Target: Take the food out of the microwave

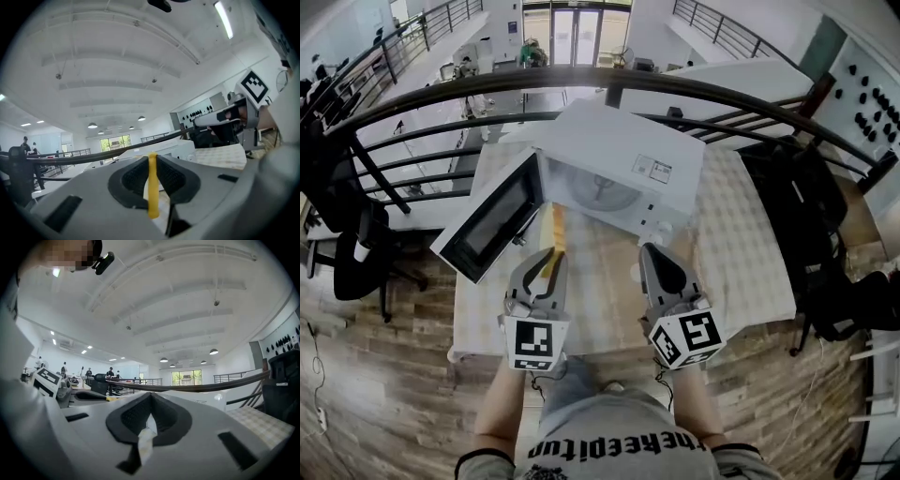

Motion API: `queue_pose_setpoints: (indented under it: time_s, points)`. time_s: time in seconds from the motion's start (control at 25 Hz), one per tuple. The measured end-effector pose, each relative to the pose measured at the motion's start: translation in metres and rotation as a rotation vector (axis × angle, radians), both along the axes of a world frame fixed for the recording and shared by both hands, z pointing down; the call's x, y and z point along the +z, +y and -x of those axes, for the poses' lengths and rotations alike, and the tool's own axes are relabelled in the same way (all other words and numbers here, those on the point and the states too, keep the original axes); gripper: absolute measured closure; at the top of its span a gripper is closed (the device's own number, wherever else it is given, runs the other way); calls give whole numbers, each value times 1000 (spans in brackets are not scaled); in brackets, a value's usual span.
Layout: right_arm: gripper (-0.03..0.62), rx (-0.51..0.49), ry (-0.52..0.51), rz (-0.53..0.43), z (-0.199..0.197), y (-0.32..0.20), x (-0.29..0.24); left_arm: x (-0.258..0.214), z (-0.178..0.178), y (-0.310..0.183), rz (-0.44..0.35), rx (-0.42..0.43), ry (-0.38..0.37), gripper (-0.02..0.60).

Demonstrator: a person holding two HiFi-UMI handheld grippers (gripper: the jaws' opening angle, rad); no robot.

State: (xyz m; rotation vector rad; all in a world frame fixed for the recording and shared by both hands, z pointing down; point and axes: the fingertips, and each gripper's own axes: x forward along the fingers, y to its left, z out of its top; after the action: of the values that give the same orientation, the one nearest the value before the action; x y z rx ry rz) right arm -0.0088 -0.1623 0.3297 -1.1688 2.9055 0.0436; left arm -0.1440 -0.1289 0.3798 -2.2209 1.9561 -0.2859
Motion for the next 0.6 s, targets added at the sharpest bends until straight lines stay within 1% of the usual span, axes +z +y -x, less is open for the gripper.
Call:
queue_pose_setpoints:
  time_s: [0.2,0.32,0.48,0.6]
  points:
    - [589,-16,2,-16,-2,10,-5,-12,4,17,-27,-33,54,532]
    - [589,-20,5,-21,-3,13,-7,-21,6,26,-30,-52,97,532]
    - [589,-15,2,-24,-9,17,-8,-28,11,35,-68,-81,119,531]
    - [589,-6,10,-23,-13,19,-6,-35,10,42,-76,-95,141,531]
